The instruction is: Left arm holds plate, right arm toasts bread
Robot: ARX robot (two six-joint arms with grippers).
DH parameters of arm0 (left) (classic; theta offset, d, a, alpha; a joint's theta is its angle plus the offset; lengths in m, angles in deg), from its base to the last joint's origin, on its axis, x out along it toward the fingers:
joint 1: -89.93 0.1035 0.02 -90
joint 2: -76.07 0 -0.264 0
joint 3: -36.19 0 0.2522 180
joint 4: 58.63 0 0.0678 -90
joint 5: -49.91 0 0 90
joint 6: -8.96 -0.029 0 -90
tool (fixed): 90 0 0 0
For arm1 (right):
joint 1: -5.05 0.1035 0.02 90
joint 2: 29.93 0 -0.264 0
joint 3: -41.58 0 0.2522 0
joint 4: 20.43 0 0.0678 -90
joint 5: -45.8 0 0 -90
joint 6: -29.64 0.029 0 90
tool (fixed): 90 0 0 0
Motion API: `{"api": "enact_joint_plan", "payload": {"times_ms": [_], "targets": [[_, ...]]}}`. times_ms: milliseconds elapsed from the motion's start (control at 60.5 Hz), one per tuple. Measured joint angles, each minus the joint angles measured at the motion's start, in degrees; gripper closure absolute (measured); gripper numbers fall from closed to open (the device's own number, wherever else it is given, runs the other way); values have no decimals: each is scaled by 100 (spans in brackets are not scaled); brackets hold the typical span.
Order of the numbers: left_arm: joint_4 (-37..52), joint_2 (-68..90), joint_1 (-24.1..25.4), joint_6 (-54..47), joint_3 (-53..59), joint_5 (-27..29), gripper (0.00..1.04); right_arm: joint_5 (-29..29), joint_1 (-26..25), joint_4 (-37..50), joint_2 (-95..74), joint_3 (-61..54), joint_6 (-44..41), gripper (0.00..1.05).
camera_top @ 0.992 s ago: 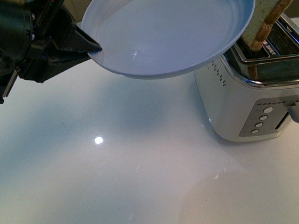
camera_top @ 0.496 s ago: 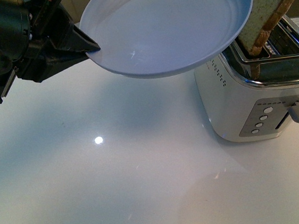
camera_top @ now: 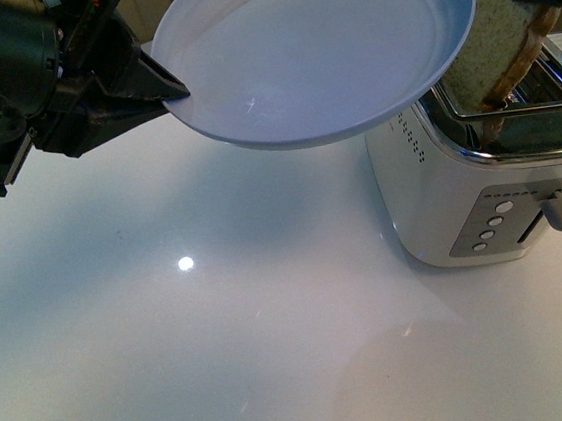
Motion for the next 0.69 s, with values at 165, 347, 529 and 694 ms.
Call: {"api": "enact_joint_plan", "payload": {"times_ms": [165,347,529,694], "targets": [[0,13,0,0,0,0,102,98,22,160,-4,-166,2,102],[0,28,0,2,0,0,102,229,44,284,13,-328,96,76],[2,50,0,4,0,2,102,280,13,581,396,-647,247,45],[9,52,0,7,0,4,102,278,-160,774,1145,-1025,262,17]]}}
